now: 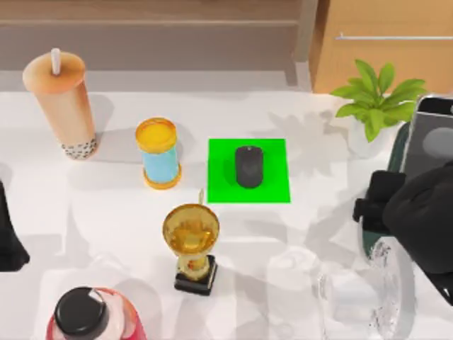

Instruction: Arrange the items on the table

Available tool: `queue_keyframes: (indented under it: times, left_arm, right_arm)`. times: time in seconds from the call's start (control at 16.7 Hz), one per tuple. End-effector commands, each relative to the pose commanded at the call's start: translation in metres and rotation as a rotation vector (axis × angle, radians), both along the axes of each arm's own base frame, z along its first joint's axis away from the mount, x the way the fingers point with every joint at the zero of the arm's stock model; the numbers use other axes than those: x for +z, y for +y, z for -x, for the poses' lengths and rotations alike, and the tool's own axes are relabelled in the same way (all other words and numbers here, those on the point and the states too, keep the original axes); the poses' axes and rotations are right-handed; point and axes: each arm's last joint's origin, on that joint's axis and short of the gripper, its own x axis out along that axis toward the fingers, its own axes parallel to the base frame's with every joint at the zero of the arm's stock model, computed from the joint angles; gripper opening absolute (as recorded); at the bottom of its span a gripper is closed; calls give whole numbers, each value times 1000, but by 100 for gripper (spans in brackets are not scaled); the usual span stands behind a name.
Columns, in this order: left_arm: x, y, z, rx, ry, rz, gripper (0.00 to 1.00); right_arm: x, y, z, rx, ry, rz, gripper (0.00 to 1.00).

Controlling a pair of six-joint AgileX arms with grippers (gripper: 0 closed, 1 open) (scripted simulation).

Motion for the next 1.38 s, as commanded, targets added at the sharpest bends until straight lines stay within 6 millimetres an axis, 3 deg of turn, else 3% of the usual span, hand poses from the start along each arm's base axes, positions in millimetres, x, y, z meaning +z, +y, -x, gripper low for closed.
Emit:
queue_keyframes:
  times: [0.36,0.54,1.02,1.38]
  left_arm:
    - [0,0,0,0,0,0,100]
    - [0,0,0,0,0,0,100]
    - [0,0,0,0,0,0,100]
    - [0,0,0,0,0,0,100]
  right_arm:
    - [51,-8,6,120,-62,-216,0]
    - [60,-10,6,174,-74,-262,0]
    - [-18,-8,-39,14,3,3,0]
    - [-23,-7,-45,-2,3,14,0]
